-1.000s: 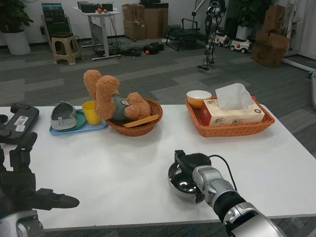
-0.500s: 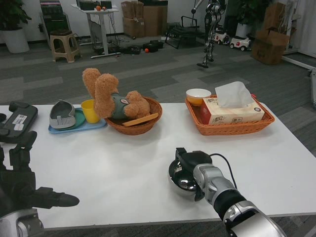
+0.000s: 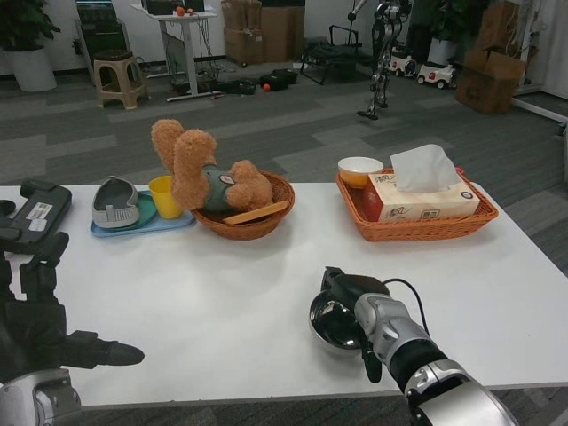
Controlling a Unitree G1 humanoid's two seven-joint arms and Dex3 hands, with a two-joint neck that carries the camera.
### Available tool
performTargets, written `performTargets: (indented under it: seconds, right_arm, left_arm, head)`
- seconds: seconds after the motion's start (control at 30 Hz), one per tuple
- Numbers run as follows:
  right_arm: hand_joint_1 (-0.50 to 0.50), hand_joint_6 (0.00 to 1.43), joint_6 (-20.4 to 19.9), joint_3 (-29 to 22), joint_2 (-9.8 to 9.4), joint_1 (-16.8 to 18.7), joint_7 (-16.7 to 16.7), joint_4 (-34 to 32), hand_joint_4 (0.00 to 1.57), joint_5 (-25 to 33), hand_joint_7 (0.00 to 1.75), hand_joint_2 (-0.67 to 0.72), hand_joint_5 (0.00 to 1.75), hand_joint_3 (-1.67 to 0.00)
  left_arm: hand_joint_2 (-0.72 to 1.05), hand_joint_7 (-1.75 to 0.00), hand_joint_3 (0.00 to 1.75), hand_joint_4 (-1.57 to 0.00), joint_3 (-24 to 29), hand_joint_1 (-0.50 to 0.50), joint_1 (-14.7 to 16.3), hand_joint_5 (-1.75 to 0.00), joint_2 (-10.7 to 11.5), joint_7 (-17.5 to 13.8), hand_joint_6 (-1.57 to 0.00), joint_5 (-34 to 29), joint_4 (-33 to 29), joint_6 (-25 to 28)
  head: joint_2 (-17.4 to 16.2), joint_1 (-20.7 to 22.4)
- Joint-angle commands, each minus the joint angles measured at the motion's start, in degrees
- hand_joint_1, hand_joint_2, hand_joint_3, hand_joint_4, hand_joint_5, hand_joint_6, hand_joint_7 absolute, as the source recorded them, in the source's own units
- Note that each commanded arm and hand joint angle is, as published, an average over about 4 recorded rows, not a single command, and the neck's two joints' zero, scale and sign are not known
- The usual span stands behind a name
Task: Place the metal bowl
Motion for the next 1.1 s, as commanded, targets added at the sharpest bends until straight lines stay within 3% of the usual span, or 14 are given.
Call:
performTargets:
  seconds: [0.03,0.2,0.37,0.73,0.9,1.1]
  right_arm:
    - [-0.42,0.0,0.17,-1.17,-0.36,-0.28,0.69,1.42,0.0,1.94,0.58,0.72,0.0,0.0]
    - [-0.46,0.0,-1.3,-3.58,-0.36,0.0,0.69,1.51,0.0,2.64,0.38,0.72,0.0,0.0]
    - [-0.46,0.0,-3.1,-5.08,-0.27,0.77,0.74,0.19,0.0,6.7,0.07,0.72,0.0,0.0]
    - [-0.46,0.0,-11.45,-10.0,0.26,3.21,0.52,-3.28,0.01,19.29,0.0,0.72,0.0,0.0]
    - [-0.46,0.0,-15.23,-11.14,0.56,5.19,0.25,-6.62,0.0,28.0,0.0,0.72,0.0,0.0]
    - [-0.46,0.0,-18.92,-11.98,0.47,9.28,0.25,-16.15,0.0,42.85,0.0,0.72,0.0,0.0]
  left_arm:
    - [-0.72,-0.05,0.0,-0.97,-0.18,-0.5,-0.9,-0.92,0.11,0.12,0.0,-0.46,0.49,-0.2]
    - [-0.72,-0.02,0.0,-0.97,-0.25,-0.5,-0.92,-0.92,0.11,0.12,0.0,-0.42,0.49,-0.2]
    - [-0.72,-0.02,0.0,-0.97,-0.29,-0.5,-0.74,-1.03,0.03,0.12,0.0,-0.44,0.43,-0.2]
    - [-0.72,0.0,0.0,-0.97,-0.07,-0.5,0.31,-1.03,0.11,0.12,0.0,-0.37,-0.34,-0.2]
    - [-0.72,-0.03,0.0,-0.97,0.1,-0.5,0.75,-1.03,0.11,0.08,0.0,-0.28,-0.96,-0.29]
    - [-0.72,-0.02,0.0,-0.97,0.28,-0.5,1.15,-1.03,0.2,0.12,0.0,-0.15,-1.53,-0.29]
  head:
    - [-0.12,0.11]
    - [-0.16,0.26]
    - [-0.07,0.13]
    - [1.22,1.24]
    - [1.97,1.81]
    - [3.54,3.02]
